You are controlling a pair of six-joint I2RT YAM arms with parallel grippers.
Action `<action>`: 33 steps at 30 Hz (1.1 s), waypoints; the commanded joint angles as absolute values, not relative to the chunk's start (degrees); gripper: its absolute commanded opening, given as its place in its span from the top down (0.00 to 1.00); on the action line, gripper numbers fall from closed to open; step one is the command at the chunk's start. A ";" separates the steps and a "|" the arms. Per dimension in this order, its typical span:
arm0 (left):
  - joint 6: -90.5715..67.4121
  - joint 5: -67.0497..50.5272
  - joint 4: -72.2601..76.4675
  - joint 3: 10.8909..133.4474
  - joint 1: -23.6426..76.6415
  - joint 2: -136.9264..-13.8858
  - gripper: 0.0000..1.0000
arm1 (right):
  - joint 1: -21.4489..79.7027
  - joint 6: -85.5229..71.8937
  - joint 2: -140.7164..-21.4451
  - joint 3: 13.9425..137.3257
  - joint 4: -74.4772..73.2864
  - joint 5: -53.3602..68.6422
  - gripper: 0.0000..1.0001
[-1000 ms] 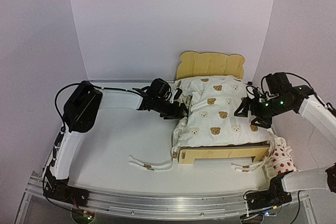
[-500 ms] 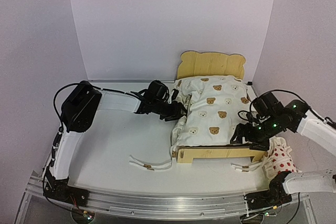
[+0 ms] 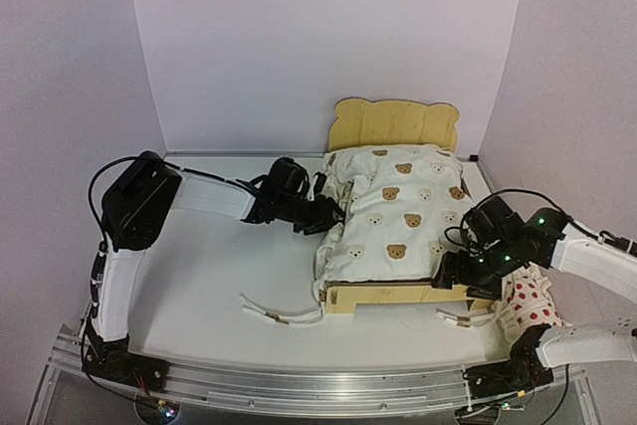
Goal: Set up the pet bed
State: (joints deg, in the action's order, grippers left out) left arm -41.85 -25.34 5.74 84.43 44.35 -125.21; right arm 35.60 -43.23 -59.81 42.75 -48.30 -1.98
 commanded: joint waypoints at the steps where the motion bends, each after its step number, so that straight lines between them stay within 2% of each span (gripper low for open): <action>1: -35.29 -21.91 6.60 78.93 44.38 -118.92 0.52 | 35.42 -42.32 -63.86 41.92 -43.06 -7.61 0.13; 14: -38.70 -16.64 7.92 60.09 47.03 -105.75 0.53 | 34.99 -32.83 -81.53 57.38 -41.07 -15.61 0.12; 21: -39.08 -11.52 5.73 56.96 50.62 -101.31 0.51 | 32.97 -31.36 -84.47 61.27 -41.05 -16.62 0.11; 23: -37.50 -8.10 2.89 57.61 50.62 -100.42 0.46 | 32.88 -31.12 -83.53 60.22 -41.05 -16.59 0.10; 27: -31.64 -0.67 -5.72 61.67 50.58 -99.68 0.26 | 32.87 -30.33 -81.26 58.16 -41.10 -15.74 0.09; 29: -28.01 3.36 -9.24 64.42 50.41 -99.70 0.19 | 32.87 -30.21 -79.95 57.24 -41.13 -14.65 0.09; 33: -20.31 7.45 -12.19 69.45 46.97 -98.82 0.16 | 32.87 -29.35 -77.43 56.28 -41.35 -11.86 0.07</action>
